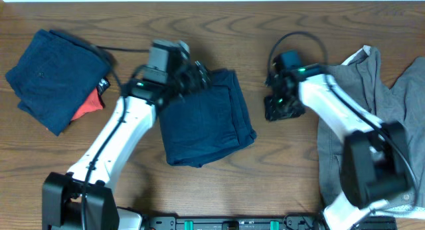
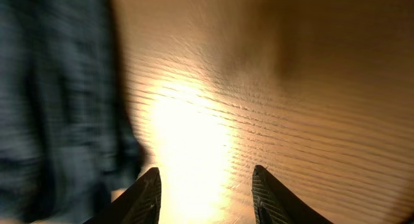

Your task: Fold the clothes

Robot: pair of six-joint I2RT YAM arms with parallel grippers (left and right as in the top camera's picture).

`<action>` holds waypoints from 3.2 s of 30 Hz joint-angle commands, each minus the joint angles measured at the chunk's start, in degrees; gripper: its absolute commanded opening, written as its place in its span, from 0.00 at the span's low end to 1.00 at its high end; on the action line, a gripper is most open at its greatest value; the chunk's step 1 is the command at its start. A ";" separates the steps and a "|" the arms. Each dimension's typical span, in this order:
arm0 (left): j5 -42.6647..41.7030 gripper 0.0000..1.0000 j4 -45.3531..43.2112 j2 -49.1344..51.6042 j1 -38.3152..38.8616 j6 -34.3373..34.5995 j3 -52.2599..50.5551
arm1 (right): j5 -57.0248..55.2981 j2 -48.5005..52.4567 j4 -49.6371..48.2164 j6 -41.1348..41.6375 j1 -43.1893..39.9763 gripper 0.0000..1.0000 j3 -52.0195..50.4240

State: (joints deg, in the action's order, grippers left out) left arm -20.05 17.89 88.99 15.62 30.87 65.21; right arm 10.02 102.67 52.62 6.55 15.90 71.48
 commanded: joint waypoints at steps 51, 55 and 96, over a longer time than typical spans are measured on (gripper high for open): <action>15.82 0.75 -0.37 10.23 -4.83 -8.37 1.55 | -1.25 0.42 -5.31 0.50 3.52 0.01 3.23; 15.82 0.75 -0.33 10.23 -4.83 -8.37 1.55 | -1.20 4.52 -4.20 0.50 3.72 0.13 3.02; 13.00 0.38 21.73 23.74 -4.79 -11.13 1.55 | -9.60 2.45 -9.81 7.34 9.99 0.34 -10.38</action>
State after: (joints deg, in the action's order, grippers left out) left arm -6.07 33.91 110.98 11.25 20.49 68.71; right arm 10.55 104.62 43.86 12.64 27.55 62.83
